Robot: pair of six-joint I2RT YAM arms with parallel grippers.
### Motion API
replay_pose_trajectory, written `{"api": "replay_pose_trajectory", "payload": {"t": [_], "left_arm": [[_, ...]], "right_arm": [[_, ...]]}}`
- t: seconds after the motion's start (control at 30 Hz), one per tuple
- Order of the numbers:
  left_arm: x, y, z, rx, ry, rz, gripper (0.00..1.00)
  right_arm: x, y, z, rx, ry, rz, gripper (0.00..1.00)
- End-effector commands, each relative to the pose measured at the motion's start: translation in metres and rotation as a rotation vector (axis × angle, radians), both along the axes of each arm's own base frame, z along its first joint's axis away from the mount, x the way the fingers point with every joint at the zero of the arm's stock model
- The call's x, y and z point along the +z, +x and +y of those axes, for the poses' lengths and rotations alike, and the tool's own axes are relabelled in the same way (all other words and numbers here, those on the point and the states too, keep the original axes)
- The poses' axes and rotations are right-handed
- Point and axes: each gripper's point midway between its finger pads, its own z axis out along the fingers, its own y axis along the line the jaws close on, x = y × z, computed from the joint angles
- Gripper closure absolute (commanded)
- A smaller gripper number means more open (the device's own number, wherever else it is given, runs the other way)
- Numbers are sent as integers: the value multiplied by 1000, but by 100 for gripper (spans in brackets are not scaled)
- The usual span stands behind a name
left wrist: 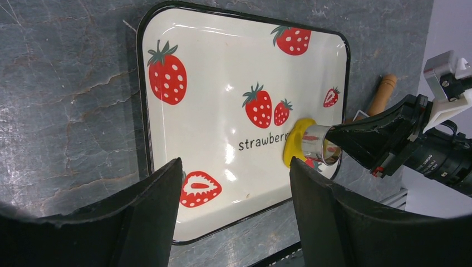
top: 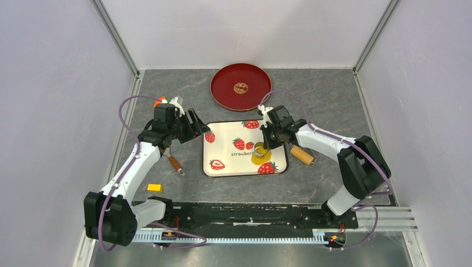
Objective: Roll out the dumpling wrappers from the dough
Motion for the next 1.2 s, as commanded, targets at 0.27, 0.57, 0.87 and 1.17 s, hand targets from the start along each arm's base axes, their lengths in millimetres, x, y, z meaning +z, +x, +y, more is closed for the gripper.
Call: {"api": "replay_pose_trajectory", "payload": {"t": [0.27,0.57,0.87,1.17], "left_arm": [[11,5,-7,-39,-15,-23,25],[6,5,-8,-56,-6,-5,25],[4,4,-9,-63,-10,0,25],[4,5,-11,-64,-19,1,25]], "right_arm": [[-2,11,7,7,-7,-26,100],[-13,0,2,13,-21,-5,100],[-24,-5,-6,6,-62,-15,100],[-12,0,-2,6,-47,-54,78]]}}
